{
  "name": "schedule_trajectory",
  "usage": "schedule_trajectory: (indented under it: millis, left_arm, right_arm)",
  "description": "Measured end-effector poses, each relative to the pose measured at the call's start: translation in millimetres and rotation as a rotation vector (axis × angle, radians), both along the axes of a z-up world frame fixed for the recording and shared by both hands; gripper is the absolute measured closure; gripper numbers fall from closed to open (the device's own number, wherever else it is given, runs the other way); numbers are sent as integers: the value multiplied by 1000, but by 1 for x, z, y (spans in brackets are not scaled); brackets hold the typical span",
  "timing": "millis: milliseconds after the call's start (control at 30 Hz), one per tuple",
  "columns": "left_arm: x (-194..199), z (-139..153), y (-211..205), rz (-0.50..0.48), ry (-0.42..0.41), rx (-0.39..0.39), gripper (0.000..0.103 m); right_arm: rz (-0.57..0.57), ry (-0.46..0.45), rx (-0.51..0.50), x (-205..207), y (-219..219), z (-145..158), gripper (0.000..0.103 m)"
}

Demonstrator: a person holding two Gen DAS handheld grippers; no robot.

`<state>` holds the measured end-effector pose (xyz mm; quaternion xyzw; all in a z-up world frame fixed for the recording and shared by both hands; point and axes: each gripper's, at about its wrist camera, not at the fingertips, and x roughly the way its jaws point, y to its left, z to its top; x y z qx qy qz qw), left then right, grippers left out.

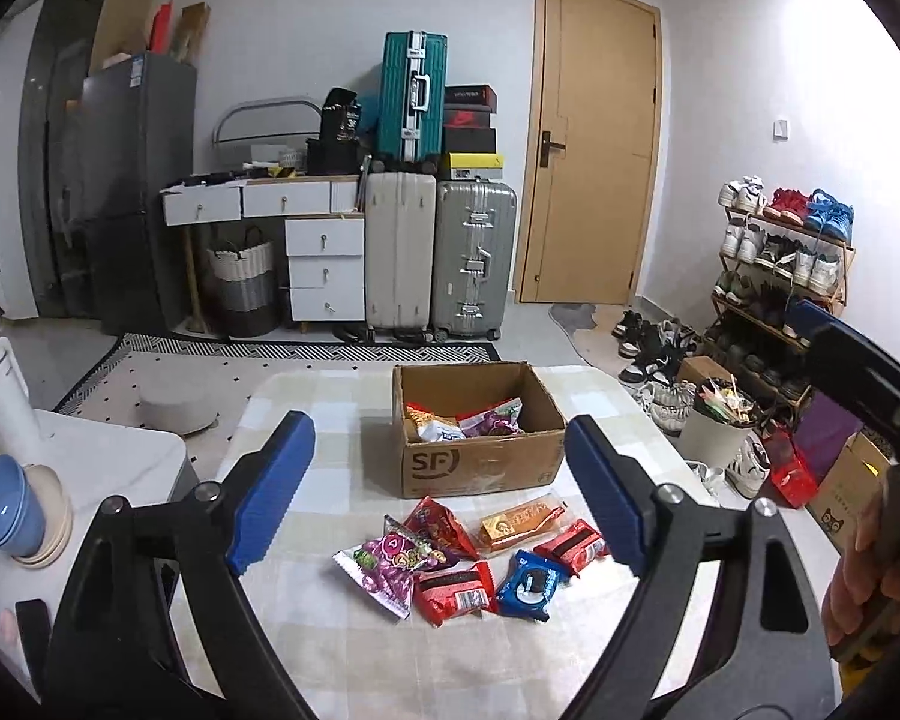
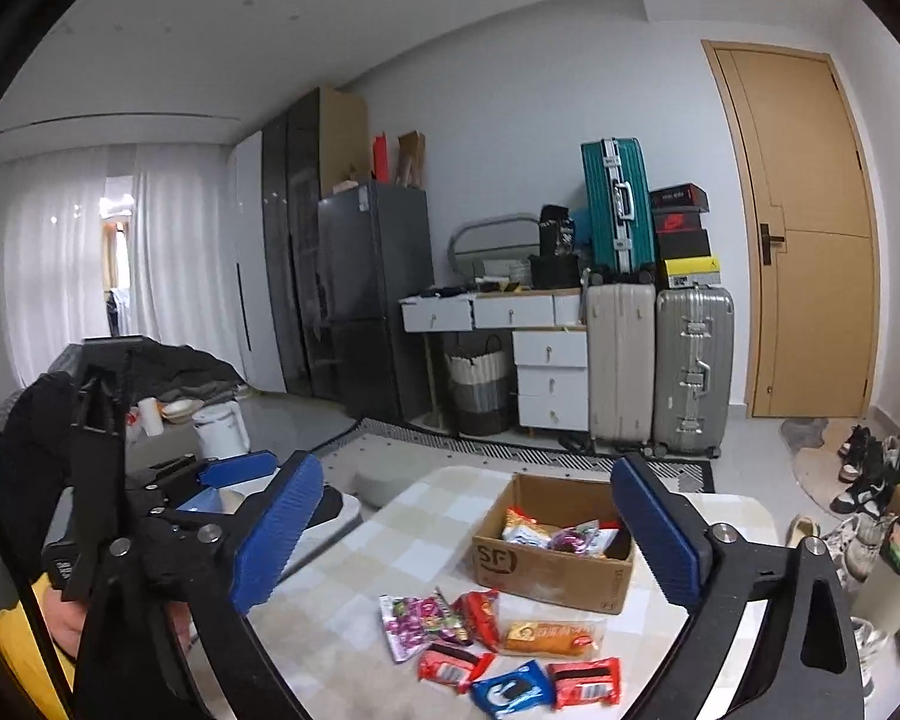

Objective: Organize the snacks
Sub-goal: 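Withdraw both tools from the box back toward the remaining snacks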

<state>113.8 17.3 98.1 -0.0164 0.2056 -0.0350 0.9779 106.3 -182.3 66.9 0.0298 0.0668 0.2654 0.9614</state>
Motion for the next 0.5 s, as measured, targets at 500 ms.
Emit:
schedule_trajectory:
  millis: [500]
  left_arm:
    - [-46,-47,25,11,-48,23,1]
  right_arm:
    - [-12,12,55,-23,-5,-51,1]
